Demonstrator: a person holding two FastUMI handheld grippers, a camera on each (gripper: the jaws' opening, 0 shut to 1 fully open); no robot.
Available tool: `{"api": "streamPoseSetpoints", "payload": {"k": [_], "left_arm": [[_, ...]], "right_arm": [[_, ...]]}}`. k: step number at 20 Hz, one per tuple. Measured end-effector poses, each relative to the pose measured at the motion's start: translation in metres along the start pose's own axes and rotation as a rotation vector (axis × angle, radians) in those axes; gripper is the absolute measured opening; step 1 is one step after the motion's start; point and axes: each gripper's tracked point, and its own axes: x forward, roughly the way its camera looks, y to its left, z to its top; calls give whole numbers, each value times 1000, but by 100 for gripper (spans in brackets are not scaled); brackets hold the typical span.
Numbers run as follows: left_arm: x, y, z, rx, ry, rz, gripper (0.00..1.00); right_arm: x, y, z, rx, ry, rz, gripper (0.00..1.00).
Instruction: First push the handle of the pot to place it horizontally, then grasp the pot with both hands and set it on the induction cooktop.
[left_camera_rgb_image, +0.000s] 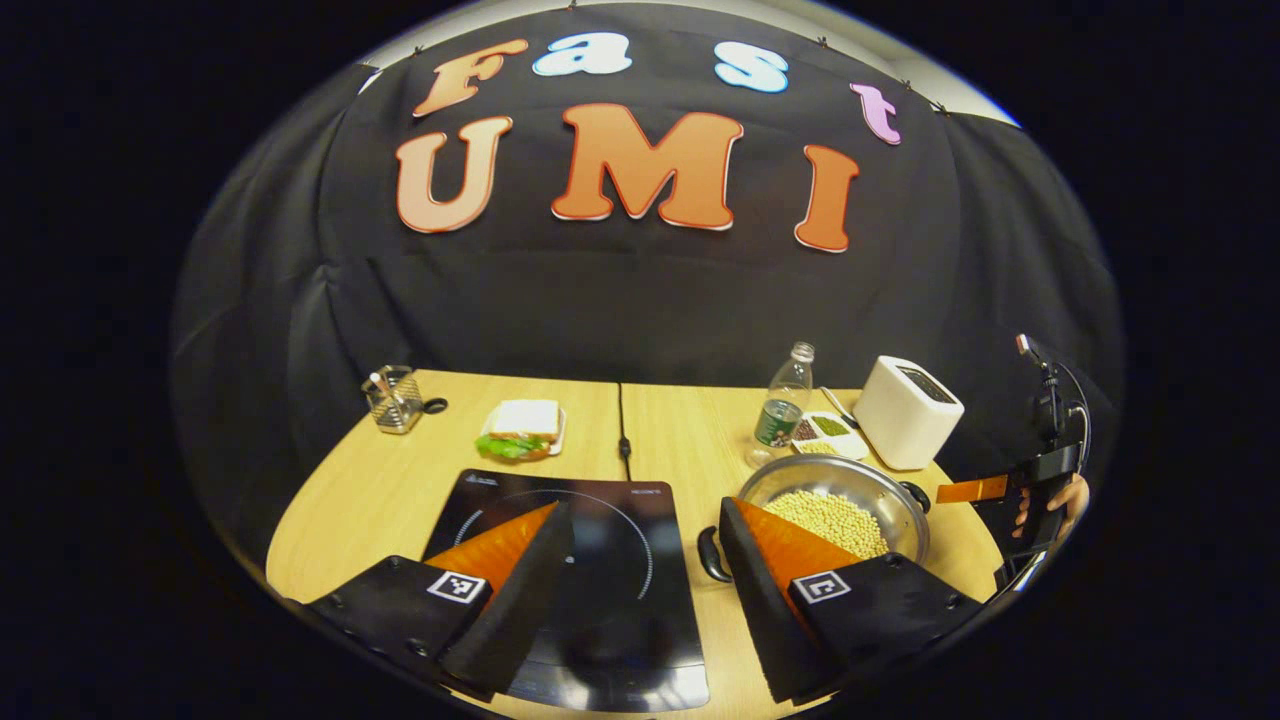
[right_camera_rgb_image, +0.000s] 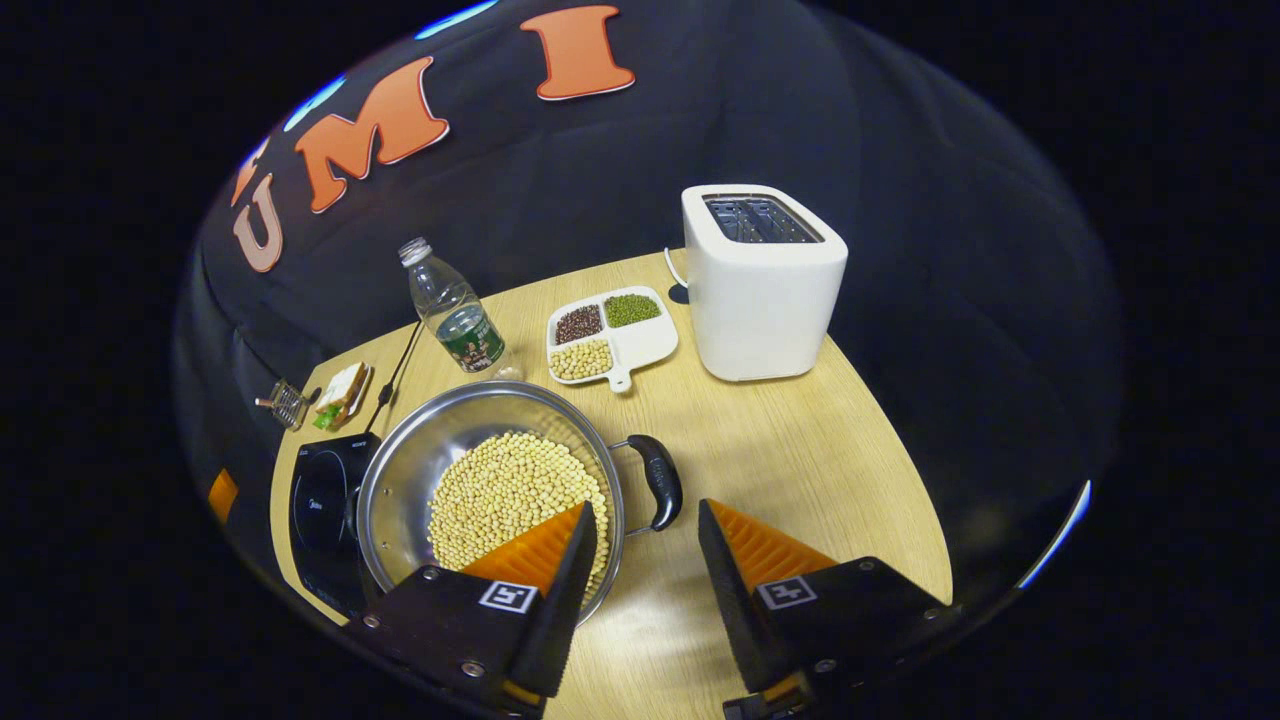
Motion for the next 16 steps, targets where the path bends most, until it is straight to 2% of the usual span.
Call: {"api": "streamPoseSetpoints", "payload": {"k": [3,7,10,12,16], "left_arm": [[23,-11,-22,-16,63,-9,89],[54,-33,-55,-43,178,-50,89],[77,-35,-79,-16,251,-38,89],[89,-43,-97,-21,303,-56,89],[112,-49,-107,-43,330,-70,89]], "right_arm": [[5,5,5,-38,-30,-10,74],[13,10,5,-71,-29,-15,75],[19,8,-1,-113,-23,-30,76],[19,1,2,-128,-35,-50,77],[25,-10,4,-131,-37,-94,78]]}}
